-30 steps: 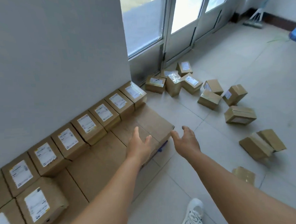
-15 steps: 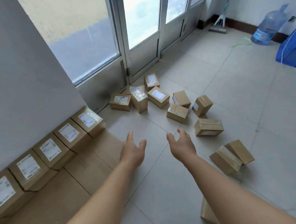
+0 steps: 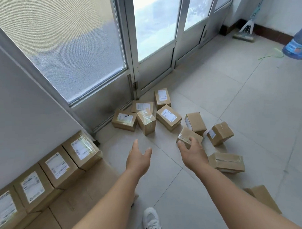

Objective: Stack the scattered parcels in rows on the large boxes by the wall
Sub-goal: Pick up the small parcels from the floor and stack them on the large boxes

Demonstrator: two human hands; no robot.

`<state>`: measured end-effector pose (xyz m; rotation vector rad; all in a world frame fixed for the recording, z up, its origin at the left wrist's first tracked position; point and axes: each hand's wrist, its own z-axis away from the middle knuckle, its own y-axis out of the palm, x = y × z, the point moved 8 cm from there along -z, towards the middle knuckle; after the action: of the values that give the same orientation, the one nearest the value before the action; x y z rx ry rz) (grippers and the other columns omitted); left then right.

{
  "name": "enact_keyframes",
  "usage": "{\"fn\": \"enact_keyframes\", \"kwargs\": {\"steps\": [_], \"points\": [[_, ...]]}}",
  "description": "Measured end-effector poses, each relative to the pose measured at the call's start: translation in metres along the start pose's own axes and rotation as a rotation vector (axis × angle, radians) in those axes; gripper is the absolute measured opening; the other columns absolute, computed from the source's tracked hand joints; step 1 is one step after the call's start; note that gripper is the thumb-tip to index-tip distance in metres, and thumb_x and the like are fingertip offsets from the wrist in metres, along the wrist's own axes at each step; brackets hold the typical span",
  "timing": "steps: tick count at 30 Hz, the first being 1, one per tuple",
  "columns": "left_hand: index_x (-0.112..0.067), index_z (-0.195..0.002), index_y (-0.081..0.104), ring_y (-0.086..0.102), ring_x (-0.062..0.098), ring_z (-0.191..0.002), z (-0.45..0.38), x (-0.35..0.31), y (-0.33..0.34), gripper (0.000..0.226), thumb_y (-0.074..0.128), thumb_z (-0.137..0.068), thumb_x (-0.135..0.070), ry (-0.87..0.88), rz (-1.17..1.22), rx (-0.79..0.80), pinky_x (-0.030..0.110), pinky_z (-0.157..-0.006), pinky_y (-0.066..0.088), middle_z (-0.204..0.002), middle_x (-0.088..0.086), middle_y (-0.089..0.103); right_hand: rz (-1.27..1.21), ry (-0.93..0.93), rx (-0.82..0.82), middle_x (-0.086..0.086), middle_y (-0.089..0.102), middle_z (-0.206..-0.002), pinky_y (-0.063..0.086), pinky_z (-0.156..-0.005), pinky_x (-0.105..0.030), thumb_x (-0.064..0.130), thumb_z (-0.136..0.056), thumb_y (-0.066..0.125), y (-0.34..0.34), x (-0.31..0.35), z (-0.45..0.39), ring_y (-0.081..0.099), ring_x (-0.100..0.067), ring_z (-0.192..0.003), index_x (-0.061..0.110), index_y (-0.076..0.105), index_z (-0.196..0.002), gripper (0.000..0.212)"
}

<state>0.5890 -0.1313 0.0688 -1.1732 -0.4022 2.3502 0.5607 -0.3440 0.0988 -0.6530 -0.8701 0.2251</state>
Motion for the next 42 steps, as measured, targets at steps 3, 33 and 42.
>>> {"fn": "enact_keyframes", "kwargs": {"steps": [3, 33, 42], "points": [[-0.025, -0.154, 0.009, 0.034, 0.027, -0.139, -0.039, -0.022, -0.004, 0.071, 0.048, -0.097, -0.041, -0.018, -0.010, -0.013, 0.039, -0.108, 0.031, -0.155, 0.007, 0.028, 0.028, 0.006, 0.019, -0.004, 0.036, -0.150, 0.036, -0.104, -0.040, 0.045, -0.095, 0.045, 0.002, 0.018, -0.044, 0.040, -0.024, -0.132, 0.017, 0.028, -0.148, 0.063], [-0.032, -0.150, 0.018, 0.030, 0.032, -0.134, -0.456, -0.051, 0.125, 0.080, 0.061, -0.085, -0.047, -0.234, -0.166, -0.184, 0.039, -0.106, 0.031, -0.150, 0.007, 0.028, 0.370, -0.006, 0.369, -0.007, 0.034, -0.147, 0.037, -0.104, -0.043, 0.051, -0.074, 0.071, 0.146, -0.045, -0.515, 0.035, -0.028, -0.133, 0.019, 0.022, -0.148, 0.095], [-0.041, -0.149, -0.002, 0.000, 0.040, -0.143, -0.561, 0.021, 0.149, 0.116, 0.072, -0.063, -0.066, -0.388, -0.276, -0.234, 0.061, -0.109, 0.023, -0.156, 0.014, -0.006, 0.646, 0.043, 0.381, -0.004, -0.013, -0.159, 0.012, -0.115, -0.048, 0.061, -0.061, 0.078, 0.217, -0.123, -0.603, -0.007, -0.031, -0.146, 0.034, -0.018, -0.148, 0.133]]}}
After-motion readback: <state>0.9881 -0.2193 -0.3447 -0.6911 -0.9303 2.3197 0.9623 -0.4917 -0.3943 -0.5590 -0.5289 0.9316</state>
